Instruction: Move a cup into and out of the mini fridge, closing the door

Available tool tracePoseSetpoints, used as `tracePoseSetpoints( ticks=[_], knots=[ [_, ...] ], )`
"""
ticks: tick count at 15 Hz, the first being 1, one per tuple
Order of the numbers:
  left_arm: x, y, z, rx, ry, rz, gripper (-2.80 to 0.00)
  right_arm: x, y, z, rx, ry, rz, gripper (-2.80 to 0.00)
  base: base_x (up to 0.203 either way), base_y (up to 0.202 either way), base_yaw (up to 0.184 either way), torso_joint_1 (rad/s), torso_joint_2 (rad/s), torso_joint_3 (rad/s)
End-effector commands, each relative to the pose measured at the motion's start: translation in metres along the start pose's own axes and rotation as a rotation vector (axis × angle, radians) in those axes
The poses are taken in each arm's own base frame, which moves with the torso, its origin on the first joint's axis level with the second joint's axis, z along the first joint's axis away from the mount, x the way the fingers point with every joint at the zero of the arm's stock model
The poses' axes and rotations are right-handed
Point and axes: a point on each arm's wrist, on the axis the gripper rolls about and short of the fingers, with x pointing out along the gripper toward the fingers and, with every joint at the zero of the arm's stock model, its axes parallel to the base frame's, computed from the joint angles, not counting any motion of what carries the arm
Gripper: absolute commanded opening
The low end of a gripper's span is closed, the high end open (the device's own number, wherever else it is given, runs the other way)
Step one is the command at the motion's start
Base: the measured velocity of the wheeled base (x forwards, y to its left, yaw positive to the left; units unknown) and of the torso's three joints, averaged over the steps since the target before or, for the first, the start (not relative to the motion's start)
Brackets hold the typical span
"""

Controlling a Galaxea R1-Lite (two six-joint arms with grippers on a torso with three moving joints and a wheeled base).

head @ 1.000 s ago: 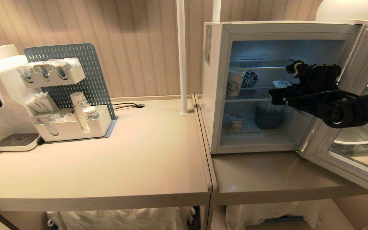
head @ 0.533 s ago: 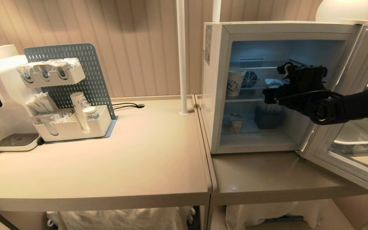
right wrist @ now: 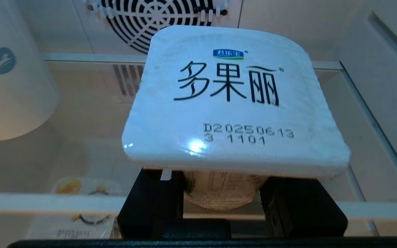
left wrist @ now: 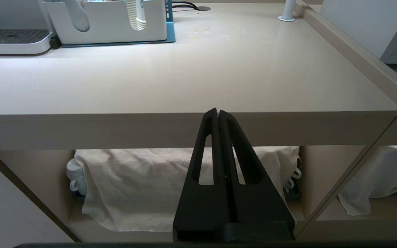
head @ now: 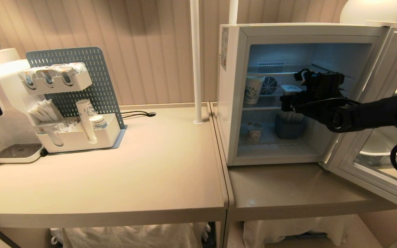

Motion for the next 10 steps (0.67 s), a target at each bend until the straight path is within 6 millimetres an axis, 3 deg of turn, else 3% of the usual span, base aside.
tracePoseSetpoints(
  ticks=[1,10],
  knots=[
    [0.000,0.000,0.000,0.000,0.003,0.000,-2.80,0.009,0.001,-0.007,-0.002,0.012,-0.001,-2.80,0.000,0.000,0.000,0.000,0.00,0.000],
    [0.000,0.000,0.000,0.000,0.003,0.001,-2.80,0.023,0.003,-0.028,-0.004,0.050,0.000,-2.80,0.000,0.000,0.000,0.000,0.00,0.000]
  ],
)
